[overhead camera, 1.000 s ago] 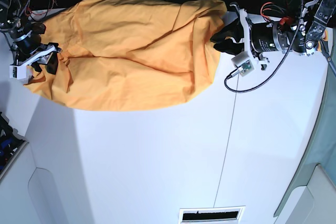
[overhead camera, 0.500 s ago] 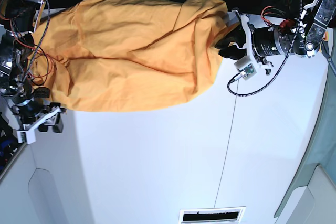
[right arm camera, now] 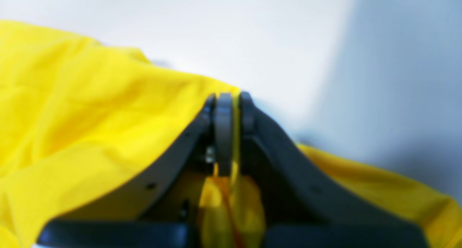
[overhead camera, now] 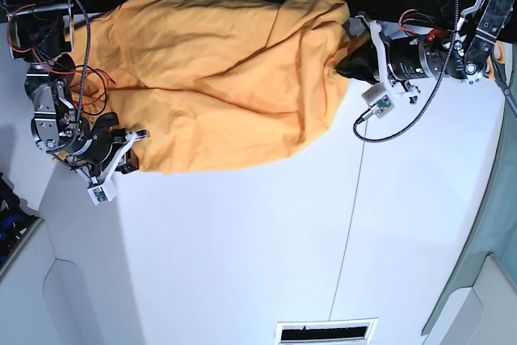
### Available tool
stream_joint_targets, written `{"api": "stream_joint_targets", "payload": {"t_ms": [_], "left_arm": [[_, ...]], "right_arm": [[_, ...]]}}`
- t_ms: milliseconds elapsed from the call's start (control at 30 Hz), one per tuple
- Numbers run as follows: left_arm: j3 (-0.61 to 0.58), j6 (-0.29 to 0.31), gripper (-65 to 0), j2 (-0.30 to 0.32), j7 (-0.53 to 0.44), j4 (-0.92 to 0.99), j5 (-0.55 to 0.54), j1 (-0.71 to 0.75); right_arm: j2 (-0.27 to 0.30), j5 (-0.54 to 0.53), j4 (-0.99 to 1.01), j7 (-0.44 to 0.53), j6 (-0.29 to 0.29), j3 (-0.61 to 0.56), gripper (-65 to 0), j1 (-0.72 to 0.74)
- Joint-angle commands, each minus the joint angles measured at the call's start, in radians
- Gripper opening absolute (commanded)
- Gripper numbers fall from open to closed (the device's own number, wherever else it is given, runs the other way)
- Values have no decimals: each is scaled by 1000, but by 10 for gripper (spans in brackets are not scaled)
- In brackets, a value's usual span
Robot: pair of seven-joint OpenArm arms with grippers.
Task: Layout the t-shirt on the table in an organized manner, then fold the t-shirt properly
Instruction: 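Regrasp the shirt edge with the right gripper and shake it out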
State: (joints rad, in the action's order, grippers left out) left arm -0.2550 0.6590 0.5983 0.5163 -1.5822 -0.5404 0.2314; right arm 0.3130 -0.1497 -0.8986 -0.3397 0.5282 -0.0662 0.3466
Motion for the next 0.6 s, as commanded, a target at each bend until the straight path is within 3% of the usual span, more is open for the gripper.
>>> {"api": "stream_joint_targets", "payload": {"t_ms": [0,200,300,567], "left_arm": [[6,4,-650,11,-18,-7,-16,-16],[6,-3,-650,12,38,-5,-7,-114],[6,-61,-650,18,91,3,-9,-227],[6,-73,-650,63,87,123,-52,-490]], "right_arm": [[8,8,-8,10,-1,0,-650,19],[8,8,-10,29,-8,2,-650,112],[8,8,-10,25,-8,1,-650,181],[23,-7,-65,-34,-8,55,-650,312]]}}
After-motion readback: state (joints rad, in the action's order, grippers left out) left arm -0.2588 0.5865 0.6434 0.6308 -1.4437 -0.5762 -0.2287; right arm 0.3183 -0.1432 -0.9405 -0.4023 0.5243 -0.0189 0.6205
